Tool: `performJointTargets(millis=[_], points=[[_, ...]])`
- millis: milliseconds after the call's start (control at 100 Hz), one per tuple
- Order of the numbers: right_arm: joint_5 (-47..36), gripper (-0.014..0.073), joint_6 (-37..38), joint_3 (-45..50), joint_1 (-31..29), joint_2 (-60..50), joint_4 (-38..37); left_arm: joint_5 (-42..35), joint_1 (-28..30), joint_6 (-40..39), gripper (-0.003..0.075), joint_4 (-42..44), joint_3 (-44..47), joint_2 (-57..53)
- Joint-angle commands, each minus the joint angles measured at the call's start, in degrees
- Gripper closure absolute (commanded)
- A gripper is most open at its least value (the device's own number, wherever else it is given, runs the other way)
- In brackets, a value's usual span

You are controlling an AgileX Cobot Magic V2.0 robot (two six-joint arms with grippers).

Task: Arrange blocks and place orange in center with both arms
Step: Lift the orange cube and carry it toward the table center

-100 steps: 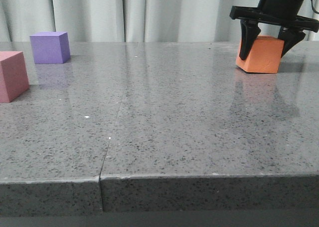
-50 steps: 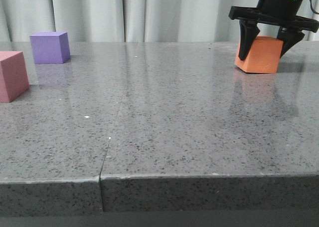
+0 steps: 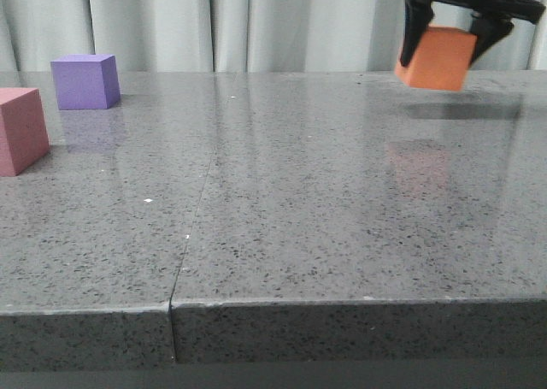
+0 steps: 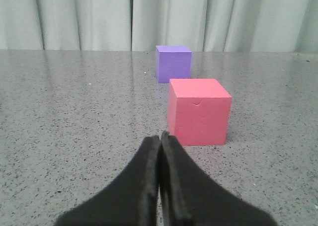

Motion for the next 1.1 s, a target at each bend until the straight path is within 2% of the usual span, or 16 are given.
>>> performJointTargets(millis=[0, 540, 1090], points=[[5.3, 0.0328, 2.2, -2.8, 1.9, -4.0, -0.1, -4.4, 0.2, -0.4, 0.0741, -0.2, 2.4, -1.6], [2.7, 0.0328, 13.5, -2.9, 18.2, -2.4, -1.3, -4.4, 0.2, -0.4, 0.0741, -0.2, 2.4, -1.6], [3.7, 0.0323, 14.9, -2.9, 19.7, 1.6, -0.9, -4.4, 0.2, -0.4, 0.0741, -0.2, 2.4, -1.6]])
